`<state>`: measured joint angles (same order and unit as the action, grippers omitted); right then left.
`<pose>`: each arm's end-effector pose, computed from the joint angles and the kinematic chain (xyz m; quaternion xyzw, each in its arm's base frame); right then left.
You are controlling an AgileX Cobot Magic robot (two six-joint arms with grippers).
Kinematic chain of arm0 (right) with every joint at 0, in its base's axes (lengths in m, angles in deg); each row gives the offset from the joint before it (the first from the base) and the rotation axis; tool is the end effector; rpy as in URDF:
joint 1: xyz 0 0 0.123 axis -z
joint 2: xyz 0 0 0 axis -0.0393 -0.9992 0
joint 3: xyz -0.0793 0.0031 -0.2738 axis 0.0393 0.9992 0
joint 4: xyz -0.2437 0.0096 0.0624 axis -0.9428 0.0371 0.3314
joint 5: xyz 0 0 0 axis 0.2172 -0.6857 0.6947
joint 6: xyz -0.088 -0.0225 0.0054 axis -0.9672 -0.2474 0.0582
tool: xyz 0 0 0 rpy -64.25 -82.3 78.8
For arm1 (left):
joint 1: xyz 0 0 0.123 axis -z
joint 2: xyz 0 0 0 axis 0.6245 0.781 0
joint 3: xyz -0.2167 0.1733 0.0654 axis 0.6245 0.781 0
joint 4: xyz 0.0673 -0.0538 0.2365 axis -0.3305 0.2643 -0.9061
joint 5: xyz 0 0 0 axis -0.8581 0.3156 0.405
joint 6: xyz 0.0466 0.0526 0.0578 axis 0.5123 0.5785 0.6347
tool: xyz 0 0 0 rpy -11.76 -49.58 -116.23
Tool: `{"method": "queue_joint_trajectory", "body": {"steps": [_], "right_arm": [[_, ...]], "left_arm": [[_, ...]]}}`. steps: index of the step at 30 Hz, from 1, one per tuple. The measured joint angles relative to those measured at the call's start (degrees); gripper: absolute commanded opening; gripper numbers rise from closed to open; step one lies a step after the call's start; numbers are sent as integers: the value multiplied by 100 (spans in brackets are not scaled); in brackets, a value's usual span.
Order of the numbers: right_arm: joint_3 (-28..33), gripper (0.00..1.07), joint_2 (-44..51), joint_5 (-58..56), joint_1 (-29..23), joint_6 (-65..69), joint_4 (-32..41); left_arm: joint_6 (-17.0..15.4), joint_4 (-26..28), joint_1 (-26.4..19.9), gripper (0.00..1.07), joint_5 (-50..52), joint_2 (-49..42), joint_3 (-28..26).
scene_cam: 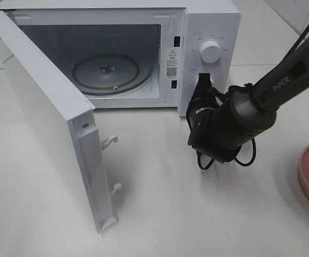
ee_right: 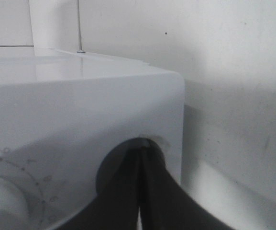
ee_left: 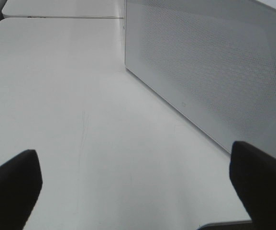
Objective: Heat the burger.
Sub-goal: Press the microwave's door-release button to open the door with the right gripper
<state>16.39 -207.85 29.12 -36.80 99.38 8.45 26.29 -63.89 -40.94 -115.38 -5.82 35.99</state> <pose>0.3550 0.1724 0.0807 0.6075 0.5559 0.3485 0.4478 -0.0083 -0.0133 0.2808 0.0212 0.8489 -0.0496 0.5258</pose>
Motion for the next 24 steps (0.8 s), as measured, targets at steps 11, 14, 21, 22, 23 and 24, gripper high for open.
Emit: {"method": "queue_joint_trajectory", "body": {"steps": [11, 14, 21, 22, 23, 24], "right_arm": [[395, 0, 298, -86, 34, 46, -493], [573, 0, 487, -315, 34, -17, -619], [808, 0, 791, -768, 40, -395, -791], [808, 0, 791, -768, 40, -395, -791], [854, 0, 842, -814, 57, -476, -791], [854, 0, 842, -814, 57, -476, -791]], "left_arm": [[0, 0, 0, 100, 0, 0, 0], [0, 0, 0, 100, 0, 0, 0], [0, 0, 0, 100, 0, 0, 0], [0, 0, 0, 100, 0, 0, 0], [0, 0, 0, 100, 0, 0, 0], [0, 0, 0, 100, 0, 0, 0]]}}
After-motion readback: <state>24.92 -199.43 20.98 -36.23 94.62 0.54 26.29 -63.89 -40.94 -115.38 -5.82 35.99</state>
